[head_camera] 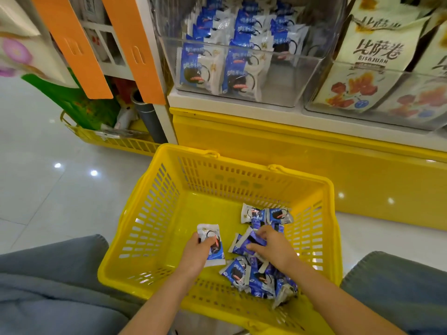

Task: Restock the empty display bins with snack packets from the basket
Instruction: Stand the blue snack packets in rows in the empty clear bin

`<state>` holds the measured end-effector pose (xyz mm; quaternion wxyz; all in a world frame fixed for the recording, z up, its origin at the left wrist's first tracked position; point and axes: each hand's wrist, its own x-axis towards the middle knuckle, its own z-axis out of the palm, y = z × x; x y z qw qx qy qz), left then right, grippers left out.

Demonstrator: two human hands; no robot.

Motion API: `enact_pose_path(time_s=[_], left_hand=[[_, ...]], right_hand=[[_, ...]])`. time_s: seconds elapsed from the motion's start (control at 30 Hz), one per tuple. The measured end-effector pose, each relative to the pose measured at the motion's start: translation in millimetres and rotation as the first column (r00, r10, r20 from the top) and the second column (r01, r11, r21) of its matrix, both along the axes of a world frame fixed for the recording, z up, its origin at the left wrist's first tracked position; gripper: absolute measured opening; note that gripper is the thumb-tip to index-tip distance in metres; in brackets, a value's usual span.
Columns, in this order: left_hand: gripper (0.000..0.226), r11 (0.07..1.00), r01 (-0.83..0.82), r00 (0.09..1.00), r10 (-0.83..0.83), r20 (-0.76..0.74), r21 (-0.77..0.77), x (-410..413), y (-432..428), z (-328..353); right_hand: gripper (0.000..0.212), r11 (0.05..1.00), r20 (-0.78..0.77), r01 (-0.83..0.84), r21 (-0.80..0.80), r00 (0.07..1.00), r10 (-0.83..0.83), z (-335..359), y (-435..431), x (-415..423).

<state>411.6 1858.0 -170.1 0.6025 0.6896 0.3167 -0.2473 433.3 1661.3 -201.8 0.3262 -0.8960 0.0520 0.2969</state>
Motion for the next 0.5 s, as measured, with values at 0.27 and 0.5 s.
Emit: enact_pose_path(time_s=[0.27, 0.5], left_hand=[[0.042, 0.961, -0.153, 0.983, 0.171, 0.06, -0.229, 6, -7, 32], [0.05, 0.911, 0.058, 0.933, 0.096, 0.347, -0.407, 20, 0, 80]], right_hand=[[0.045, 0.966, 0.297, -0.083, 0.244, 0.955, 0.007, 75, 67, 0], [0.028, 0.935, 0.539, -0.15, 0.322, 0.841, -0.05, 126, 69, -4]])
